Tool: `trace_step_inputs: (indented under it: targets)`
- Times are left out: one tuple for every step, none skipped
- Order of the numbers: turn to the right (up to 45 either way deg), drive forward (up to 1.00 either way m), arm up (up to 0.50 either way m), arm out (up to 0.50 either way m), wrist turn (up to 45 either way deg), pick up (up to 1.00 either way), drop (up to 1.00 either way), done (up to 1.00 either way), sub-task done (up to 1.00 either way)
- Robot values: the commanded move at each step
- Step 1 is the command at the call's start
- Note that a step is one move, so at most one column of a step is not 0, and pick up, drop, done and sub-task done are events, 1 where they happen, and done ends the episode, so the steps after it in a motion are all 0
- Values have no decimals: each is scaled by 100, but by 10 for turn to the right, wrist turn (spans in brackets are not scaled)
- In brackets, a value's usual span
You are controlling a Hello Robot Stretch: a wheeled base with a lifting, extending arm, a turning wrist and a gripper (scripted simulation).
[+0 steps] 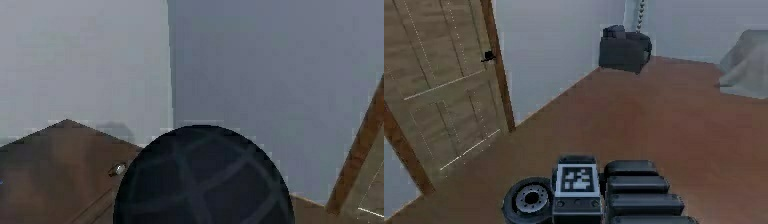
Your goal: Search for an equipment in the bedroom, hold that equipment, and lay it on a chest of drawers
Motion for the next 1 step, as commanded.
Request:
trace_step_inputs:
  targets:
    - [450, 0, 0, 0, 0, 0, 0, 0, 0]
